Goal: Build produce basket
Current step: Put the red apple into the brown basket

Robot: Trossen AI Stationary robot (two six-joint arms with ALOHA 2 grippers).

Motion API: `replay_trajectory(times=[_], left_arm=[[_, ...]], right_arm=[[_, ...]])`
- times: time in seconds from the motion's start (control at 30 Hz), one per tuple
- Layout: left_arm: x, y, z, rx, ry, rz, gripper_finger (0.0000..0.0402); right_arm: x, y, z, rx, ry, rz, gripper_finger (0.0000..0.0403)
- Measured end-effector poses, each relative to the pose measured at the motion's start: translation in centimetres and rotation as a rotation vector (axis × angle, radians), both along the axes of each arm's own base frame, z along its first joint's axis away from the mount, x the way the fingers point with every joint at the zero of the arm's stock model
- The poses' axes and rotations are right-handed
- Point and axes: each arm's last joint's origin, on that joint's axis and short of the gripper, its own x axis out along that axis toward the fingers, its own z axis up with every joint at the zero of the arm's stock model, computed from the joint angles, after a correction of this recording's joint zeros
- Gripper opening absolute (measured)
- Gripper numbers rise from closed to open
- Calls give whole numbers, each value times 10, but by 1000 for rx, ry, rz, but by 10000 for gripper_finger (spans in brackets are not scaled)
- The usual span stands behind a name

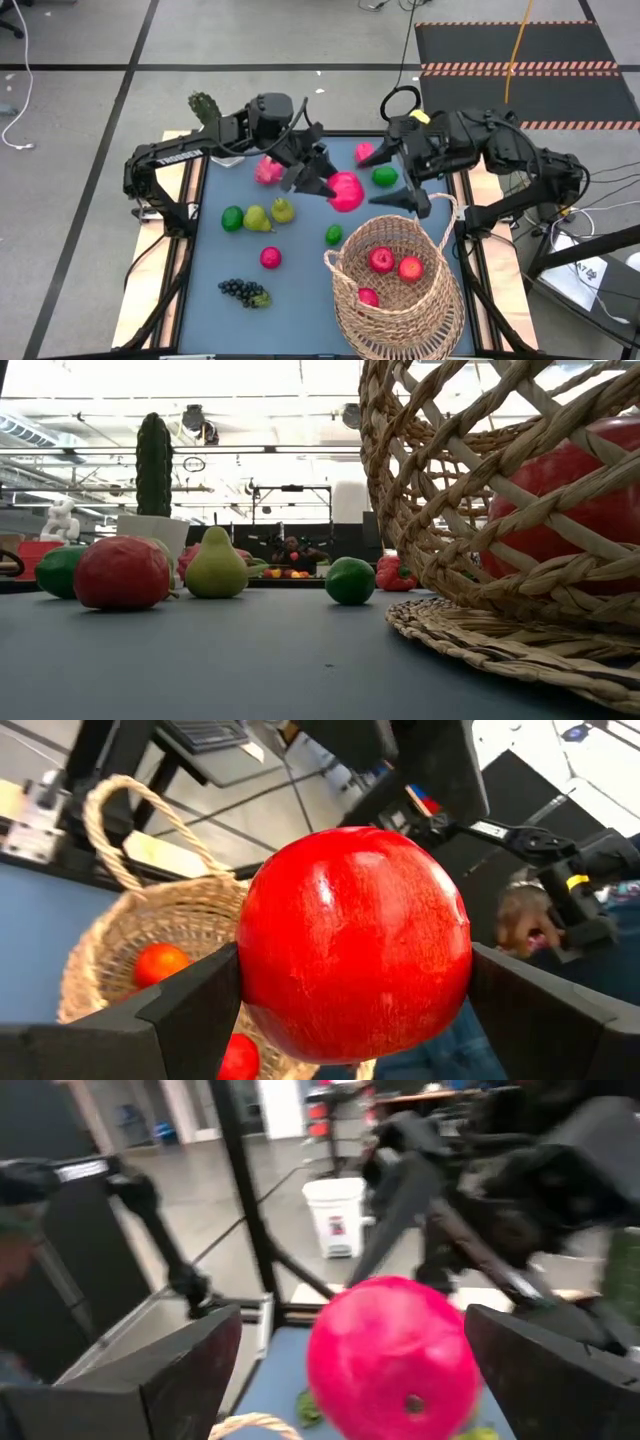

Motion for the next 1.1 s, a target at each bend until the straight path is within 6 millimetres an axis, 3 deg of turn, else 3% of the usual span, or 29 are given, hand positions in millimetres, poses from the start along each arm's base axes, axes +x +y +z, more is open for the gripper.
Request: replay_trajectory(times=[0.4,0.7,1.1], left_arm=[[1,-10,0,-23,18,-24,353],[1,-11,0,-44,34,-21,353],[3,-20,-1,-62,49,-40,353]], right_arm=[[9,2,-11,-161,49,45,400],[29,3,-23,-360,25,104,400],[44,5,-31,-420,2,197,400]])
